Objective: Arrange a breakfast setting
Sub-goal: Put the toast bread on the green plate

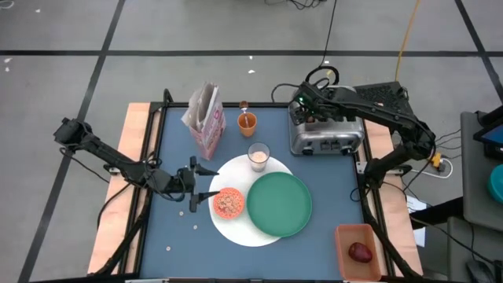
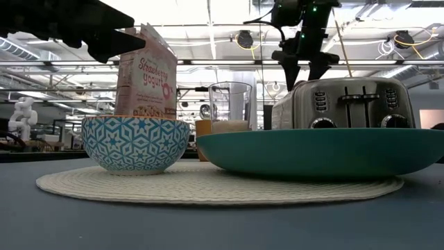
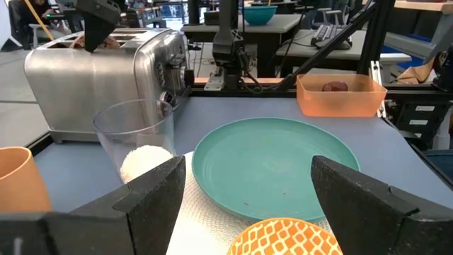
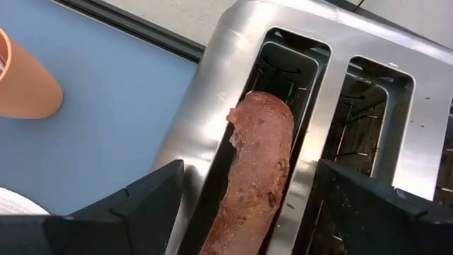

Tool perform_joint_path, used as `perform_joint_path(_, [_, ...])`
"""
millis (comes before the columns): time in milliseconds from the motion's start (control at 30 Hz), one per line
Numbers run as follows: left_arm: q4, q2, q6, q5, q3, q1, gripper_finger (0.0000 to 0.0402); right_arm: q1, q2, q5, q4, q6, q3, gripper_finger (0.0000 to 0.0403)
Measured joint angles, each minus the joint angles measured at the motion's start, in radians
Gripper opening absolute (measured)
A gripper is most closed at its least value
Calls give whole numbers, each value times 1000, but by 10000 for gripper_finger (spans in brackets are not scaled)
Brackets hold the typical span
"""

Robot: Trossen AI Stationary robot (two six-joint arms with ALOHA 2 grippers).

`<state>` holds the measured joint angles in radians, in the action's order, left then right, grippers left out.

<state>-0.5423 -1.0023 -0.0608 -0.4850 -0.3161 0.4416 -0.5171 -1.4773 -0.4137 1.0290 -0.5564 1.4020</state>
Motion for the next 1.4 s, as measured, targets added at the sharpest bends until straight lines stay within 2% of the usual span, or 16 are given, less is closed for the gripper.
perform_joint_path(1133, [0, 0, -5, 0, 0, 0, 308, 1, 0, -3, -25, 44, 0, 313])
perform_joint_path(1400, [0, 0, -6, 0, 0, 0, 308, 1, -1, -2, 9, 45, 52, 313])
